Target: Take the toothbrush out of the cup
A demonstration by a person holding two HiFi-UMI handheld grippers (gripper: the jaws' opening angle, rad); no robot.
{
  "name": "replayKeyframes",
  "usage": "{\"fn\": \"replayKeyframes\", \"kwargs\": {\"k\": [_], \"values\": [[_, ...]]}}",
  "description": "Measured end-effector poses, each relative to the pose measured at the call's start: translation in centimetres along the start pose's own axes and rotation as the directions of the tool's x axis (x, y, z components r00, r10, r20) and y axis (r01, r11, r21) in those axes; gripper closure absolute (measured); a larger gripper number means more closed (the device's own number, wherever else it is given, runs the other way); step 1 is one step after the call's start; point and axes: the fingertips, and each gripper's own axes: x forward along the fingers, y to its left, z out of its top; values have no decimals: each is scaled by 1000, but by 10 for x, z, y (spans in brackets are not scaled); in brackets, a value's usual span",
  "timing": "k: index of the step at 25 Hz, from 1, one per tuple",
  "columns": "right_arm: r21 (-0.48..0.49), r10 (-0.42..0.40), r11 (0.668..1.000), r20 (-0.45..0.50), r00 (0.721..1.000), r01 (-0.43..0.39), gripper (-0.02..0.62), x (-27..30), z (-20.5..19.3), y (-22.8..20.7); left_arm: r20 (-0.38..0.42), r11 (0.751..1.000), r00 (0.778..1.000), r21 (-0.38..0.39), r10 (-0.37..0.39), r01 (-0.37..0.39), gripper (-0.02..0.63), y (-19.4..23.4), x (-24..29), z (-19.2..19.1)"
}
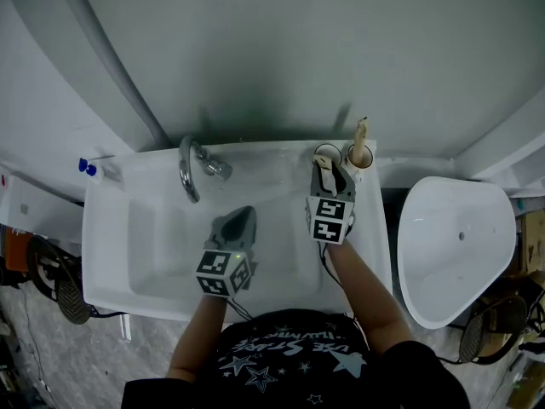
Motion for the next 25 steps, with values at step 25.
{"fn": "replayKeyframes", "kwargs": {"k": [25], "values": [[2,24,1000,116,993,-24,537,-38,46,-22,-3,1000,1000,6,-27,27,586,-23,-11,3]]}}
